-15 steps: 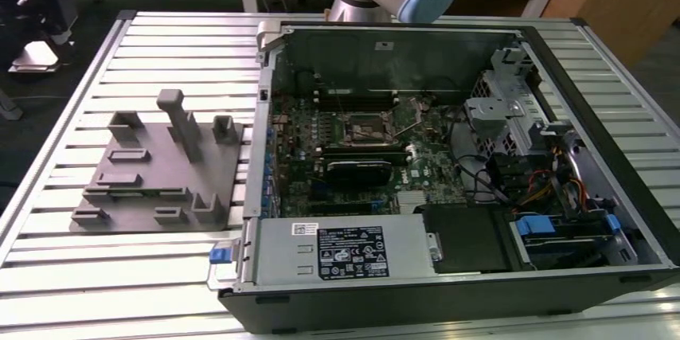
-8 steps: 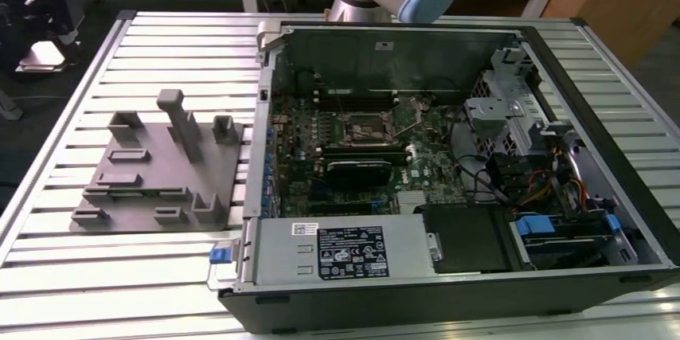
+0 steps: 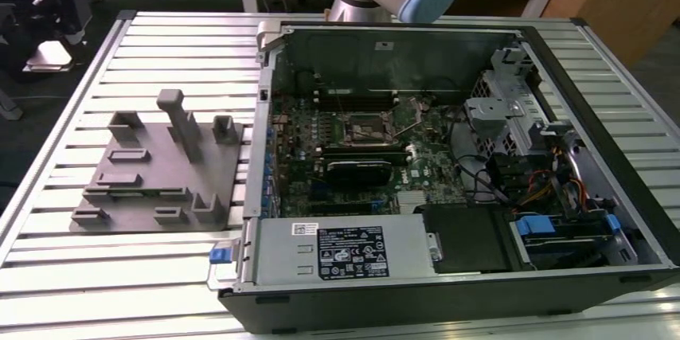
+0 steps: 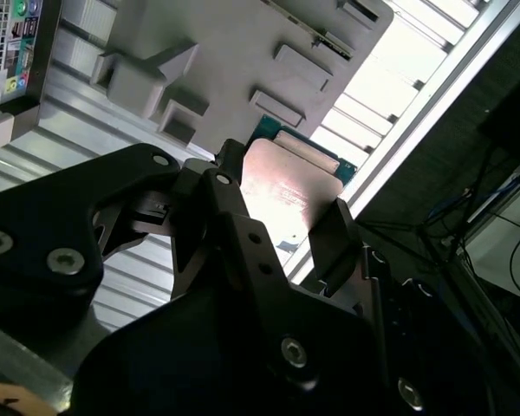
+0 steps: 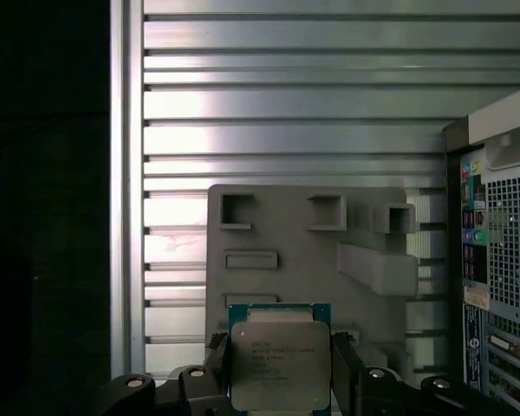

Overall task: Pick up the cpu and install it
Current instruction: 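Pick up the cpu and move it towards the insertion slot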

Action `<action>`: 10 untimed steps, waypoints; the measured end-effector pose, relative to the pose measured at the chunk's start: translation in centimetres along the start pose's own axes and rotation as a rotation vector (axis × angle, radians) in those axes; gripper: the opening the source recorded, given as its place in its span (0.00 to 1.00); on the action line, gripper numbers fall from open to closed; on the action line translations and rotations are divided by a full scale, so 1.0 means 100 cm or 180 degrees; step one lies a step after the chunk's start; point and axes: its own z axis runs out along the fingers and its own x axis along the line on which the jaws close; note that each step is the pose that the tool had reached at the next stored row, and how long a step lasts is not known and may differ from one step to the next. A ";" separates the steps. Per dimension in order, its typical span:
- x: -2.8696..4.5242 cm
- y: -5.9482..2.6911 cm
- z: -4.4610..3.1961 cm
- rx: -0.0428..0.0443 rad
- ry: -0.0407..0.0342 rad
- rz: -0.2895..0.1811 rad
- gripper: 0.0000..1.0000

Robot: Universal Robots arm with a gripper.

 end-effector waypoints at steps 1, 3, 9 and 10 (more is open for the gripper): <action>-0.0009 0.0001 0.0000 0.0000 0.0000 0.0000 0.55; -0.0031 0.0003 0.0001 0.0000 0.0000 0.0000 0.55; -0.0109 0.0015 0.0002 0.0000 0.0000 0.0000 0.55; -0.0121 0.0017 0.0003 0.0000 0.0000 0.0000 0.55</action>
